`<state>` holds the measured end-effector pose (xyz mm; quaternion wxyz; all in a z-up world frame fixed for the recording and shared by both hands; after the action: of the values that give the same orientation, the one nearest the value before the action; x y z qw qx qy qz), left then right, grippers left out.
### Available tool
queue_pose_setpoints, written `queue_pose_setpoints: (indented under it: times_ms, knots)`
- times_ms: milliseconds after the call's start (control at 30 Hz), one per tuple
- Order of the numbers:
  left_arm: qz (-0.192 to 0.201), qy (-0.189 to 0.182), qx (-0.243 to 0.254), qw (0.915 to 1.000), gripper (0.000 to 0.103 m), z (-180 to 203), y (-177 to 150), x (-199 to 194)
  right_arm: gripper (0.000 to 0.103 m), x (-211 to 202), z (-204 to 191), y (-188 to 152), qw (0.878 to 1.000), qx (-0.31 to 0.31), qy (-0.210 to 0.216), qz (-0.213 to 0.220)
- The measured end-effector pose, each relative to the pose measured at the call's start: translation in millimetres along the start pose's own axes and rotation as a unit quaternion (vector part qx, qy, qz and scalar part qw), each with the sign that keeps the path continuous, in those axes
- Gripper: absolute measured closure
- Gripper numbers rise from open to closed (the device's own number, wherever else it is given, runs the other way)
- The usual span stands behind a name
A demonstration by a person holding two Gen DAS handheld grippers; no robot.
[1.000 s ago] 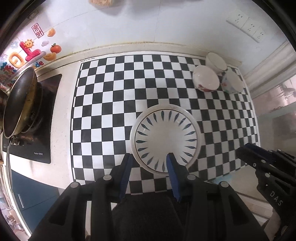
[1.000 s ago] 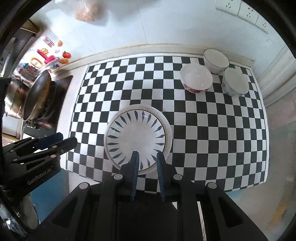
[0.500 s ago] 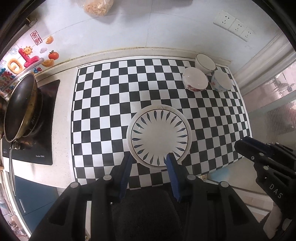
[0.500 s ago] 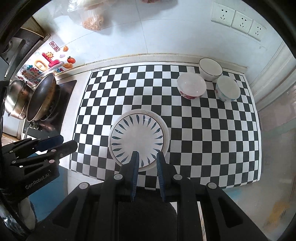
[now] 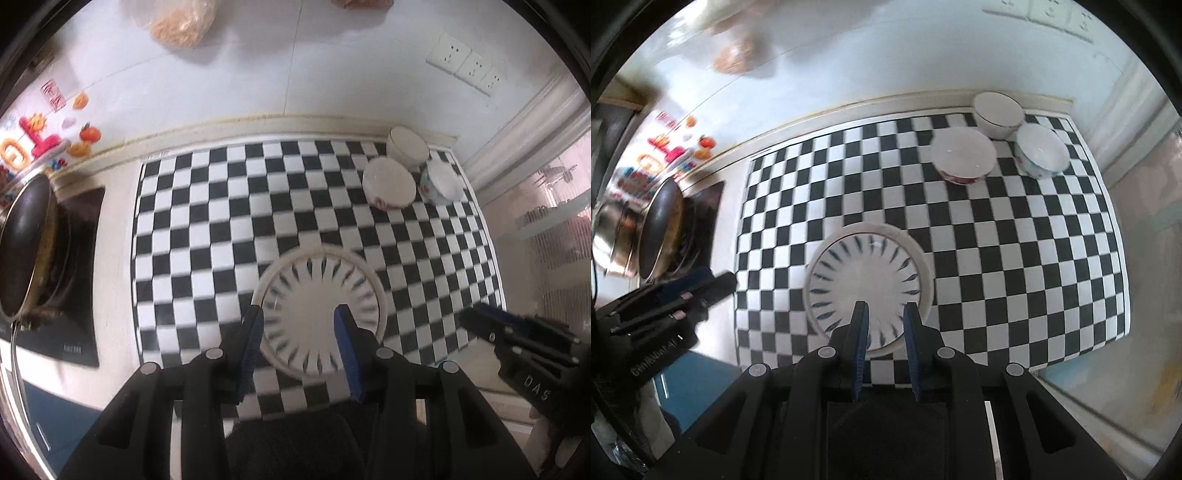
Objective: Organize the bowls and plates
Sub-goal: 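Move both grippers toward the plain white bowl by the wall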
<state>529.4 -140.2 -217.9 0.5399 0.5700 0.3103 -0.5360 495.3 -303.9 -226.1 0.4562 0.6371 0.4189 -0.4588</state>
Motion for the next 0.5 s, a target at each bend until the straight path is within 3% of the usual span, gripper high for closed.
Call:
queue_pose_setpoints:
  times_ms: [67,133,167,333,500]
  knots:
    - [0.010,-0.007,0.006,0.9999,0.066,3,16,9,0.073,6,12,9,1.000,0.021,0.005,0.005]
    - [0.015,-0.013,0.013,0.9997,0.066,8,30,20,0.042,12,28,21,0.999,0.042,0.019,0.010]
    - [0.020,-0.012,0.013,0.9997,0.066,9,37,25,0.037,15,38,27,0.998,0.056,0.029,0.015]
    - [-0.004,-0.047,-0.009,0.9988,0.066,26,81,70,0.036,33,95,67,0.993,0.110,0.039,0.035]
    - [-0.041,-0.071,-0.032,0.9961,0.066,53,125,122,0.036,77,149,120,0.990,0.129,0.058,0.018]
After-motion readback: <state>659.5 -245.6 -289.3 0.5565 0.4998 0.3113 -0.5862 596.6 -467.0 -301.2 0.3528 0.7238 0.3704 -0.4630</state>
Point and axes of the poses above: each gripper's, at about its wrist camera, not at the fingertips, and x roughly the way its jaws point, z to its right, y to its top, the point moved 3 cm from there along x, roughly the way its jaws point, and after that the axes turned 3 degrees about -x, right-handed, at the moved point
